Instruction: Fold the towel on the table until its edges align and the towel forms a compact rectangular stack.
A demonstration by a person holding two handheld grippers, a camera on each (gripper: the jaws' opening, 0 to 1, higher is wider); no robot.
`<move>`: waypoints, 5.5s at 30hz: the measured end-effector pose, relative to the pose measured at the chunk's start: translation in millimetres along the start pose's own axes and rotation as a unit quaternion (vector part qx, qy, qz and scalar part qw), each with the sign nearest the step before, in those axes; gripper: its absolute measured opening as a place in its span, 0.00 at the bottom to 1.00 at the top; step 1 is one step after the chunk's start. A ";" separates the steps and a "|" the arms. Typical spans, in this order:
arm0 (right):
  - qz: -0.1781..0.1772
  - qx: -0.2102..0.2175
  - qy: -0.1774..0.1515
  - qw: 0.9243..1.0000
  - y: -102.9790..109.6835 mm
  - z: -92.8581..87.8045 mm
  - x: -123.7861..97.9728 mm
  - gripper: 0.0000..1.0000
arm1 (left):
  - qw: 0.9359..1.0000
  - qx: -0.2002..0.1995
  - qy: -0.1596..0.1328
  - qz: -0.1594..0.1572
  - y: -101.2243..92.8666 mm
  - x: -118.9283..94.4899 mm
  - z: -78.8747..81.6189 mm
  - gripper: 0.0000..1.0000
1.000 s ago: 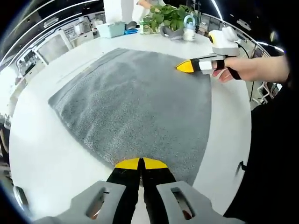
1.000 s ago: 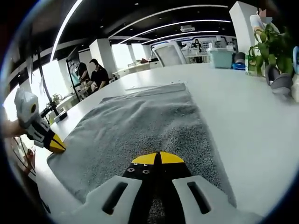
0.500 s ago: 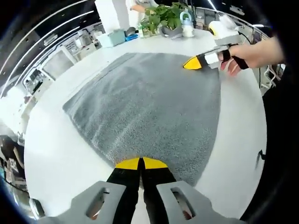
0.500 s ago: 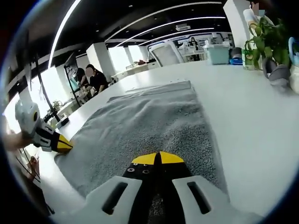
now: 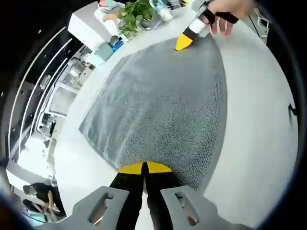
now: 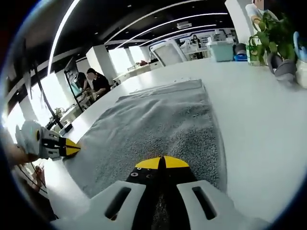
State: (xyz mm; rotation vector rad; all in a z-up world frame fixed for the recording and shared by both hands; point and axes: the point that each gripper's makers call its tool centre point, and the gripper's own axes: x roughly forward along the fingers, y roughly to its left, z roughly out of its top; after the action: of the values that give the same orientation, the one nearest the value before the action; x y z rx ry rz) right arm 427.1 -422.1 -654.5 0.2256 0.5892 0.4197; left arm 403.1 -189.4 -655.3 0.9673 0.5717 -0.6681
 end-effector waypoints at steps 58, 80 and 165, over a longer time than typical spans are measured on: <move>0.044 -0.029 0.025 0.998 42.3 -42.9 -42.5 0.00 | 0.987 -0.155 -0.023 -0.025 -32.7 -48.0 -32.5 0.01; 0.075 0.030 0.057 0.995 45.2 -45.1 -46.5 0.00 | 0.945 -0.312 -0.078 -0.052 -29.7 -49.5 -35.9 0.01; 0.048 -0.182 0.110 0.976 38.3 -47.4 -115.3 0.00 | 0.991 0.081 0.024 -0.101 -45.6 -94.7 -62.0 0.03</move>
State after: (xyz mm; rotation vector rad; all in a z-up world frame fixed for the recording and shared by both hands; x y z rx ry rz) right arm 300.9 -435.1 -624.1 -0.1471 0.7082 0.6428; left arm 297.9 -129.2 -642.0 1.0884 0.6712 -0.8835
